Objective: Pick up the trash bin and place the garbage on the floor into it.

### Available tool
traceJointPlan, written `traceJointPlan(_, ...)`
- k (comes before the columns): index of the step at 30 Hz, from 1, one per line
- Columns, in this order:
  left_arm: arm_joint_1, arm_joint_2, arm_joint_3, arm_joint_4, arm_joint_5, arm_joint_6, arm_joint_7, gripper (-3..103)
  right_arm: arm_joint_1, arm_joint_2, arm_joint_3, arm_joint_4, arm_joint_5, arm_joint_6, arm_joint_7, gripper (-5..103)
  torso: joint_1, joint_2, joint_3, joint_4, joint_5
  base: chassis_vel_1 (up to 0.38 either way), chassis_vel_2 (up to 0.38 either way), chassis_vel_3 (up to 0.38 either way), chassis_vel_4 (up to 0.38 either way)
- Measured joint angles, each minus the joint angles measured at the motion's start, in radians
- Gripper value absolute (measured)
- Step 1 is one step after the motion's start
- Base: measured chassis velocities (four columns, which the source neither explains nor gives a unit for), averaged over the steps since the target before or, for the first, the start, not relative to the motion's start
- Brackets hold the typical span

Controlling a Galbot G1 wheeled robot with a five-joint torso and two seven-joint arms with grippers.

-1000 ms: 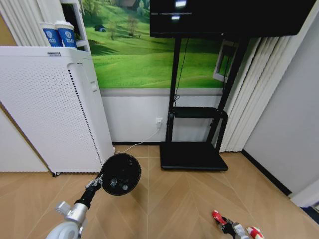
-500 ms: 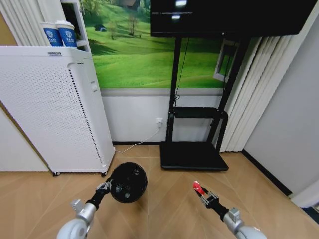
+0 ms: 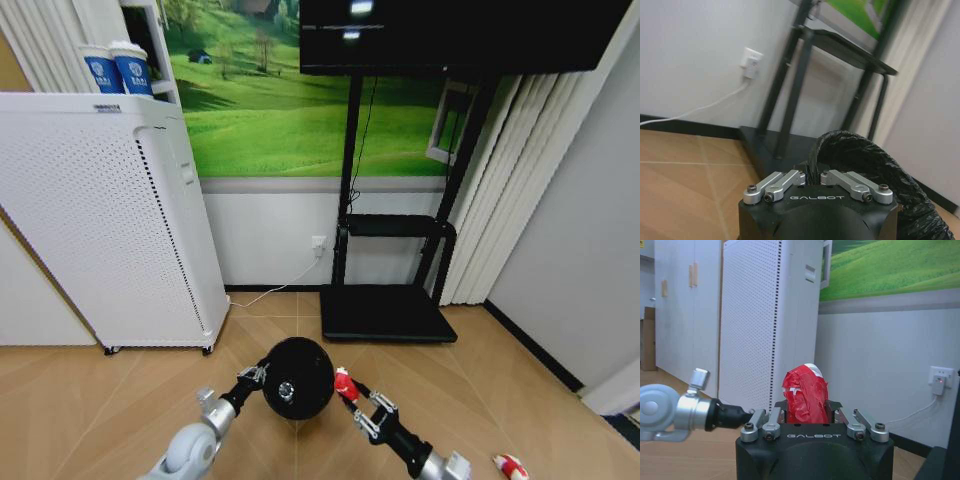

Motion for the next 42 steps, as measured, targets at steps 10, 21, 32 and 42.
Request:
traceJointPlan(10,-0.03,-0.019,0.092,0.005,0.103,-0.012,0.109,7,0.071,0.018,-0.066,-0.091,-0.073,0.006,0.007,39,0.0,0.0,0.0,-0.0001,0.0002,0.0,0.0,0.0,0.0)
traceJointPlan(21,0.062,-0.02,0.034,-0.045,0.154,-0.017,0.164,7,0.065,0.048,-0.078,-0.127,-0.113,0.049,0.07,71,0.0,0.0,0.0,0.0001,0.0,0.0,0.0,0.0,0.0)
traceJointPlan(32,0.097,-0.065,-0.092,-0.059,0.071,-0.016,0.063,7,0.038,0.088,-0.044,-0.113,-0.112,0.027,0.312,100,0.0,0.0,0.0,-0.0001,-0.0001,0.0,0.0,0.0,0.0)
traceJointPlan(42,0.146,-0.056,-0.271,-0.081,-0.034,-0.026,-0.037,7,0.066,0.095,0.007,-0.107,-0.082,0.017,0.426,100,0.0,0.0,0.0,0.0003,-0.0001,-0.004,-0.004,0.007,0.006)
